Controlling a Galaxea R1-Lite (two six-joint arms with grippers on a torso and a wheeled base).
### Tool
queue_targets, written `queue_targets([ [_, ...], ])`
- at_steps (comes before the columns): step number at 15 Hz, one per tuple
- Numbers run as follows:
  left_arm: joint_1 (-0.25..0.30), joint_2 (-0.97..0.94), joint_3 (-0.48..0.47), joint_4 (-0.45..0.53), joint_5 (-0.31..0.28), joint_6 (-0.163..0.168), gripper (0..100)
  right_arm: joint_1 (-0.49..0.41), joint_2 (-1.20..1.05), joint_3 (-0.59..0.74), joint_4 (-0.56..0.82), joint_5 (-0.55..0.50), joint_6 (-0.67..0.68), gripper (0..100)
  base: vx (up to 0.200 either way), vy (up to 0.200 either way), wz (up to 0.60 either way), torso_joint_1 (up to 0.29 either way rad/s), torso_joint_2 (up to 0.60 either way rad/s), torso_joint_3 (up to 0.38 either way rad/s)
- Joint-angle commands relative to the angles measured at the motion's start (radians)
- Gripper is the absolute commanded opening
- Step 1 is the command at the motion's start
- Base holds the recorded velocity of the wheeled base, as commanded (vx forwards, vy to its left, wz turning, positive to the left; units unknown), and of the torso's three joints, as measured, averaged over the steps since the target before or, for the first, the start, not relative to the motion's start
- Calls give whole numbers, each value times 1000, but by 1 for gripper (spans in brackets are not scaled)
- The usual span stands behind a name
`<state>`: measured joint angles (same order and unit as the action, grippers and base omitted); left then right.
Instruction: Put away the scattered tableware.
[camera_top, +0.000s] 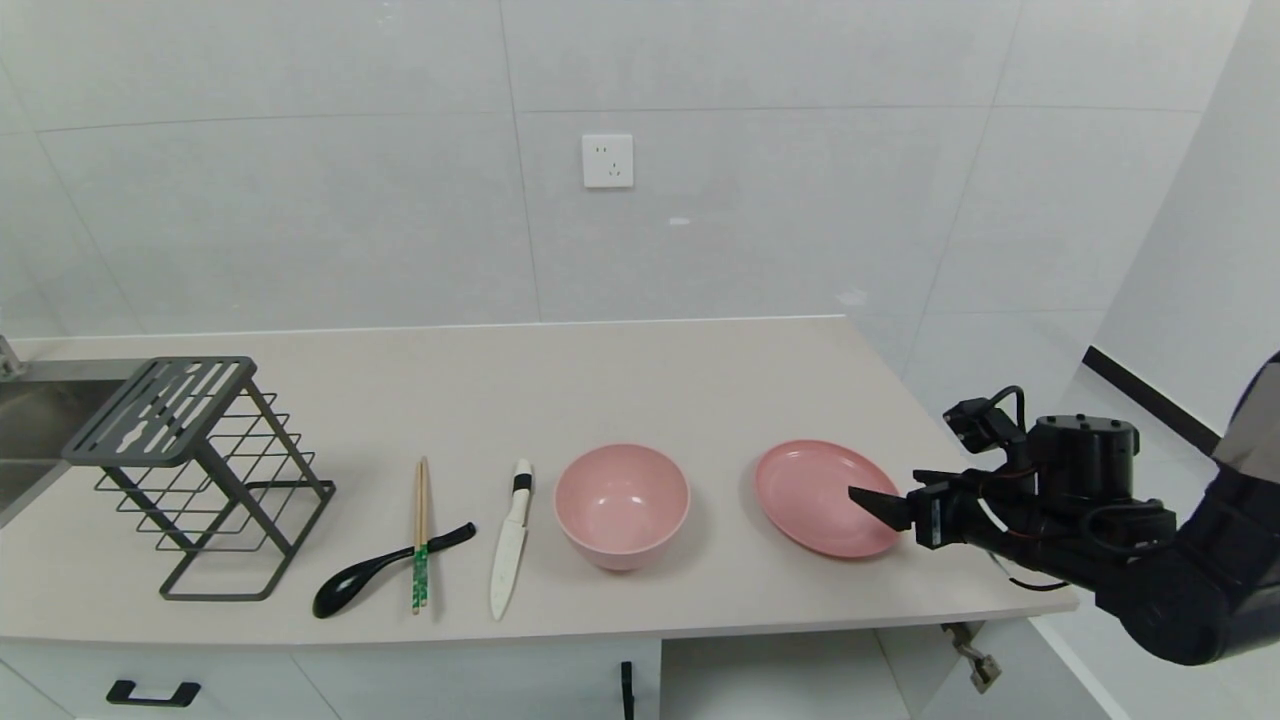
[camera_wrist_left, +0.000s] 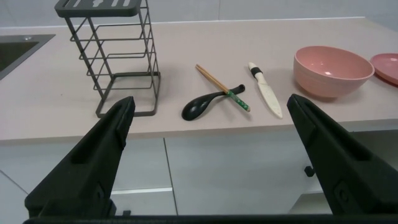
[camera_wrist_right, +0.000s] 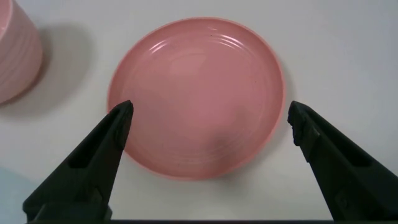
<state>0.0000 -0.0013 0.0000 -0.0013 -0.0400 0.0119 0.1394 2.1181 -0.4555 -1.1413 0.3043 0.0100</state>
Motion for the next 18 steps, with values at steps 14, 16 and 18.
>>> queue_targets([
  [14,0,1,0,0,0,0,100,-15,229,-164,-11,-76,50,100,0,0,0,0,0,0],
  [16,0,1,0,0,0,0,100,-12,269,-172,-71,-76,50,100,0,0,0,0,0,0],
  [18,0,1,0,0,0,-1,100,-4,306,-166,-149,-73,50,100,0,0,0,0,0,0],
])
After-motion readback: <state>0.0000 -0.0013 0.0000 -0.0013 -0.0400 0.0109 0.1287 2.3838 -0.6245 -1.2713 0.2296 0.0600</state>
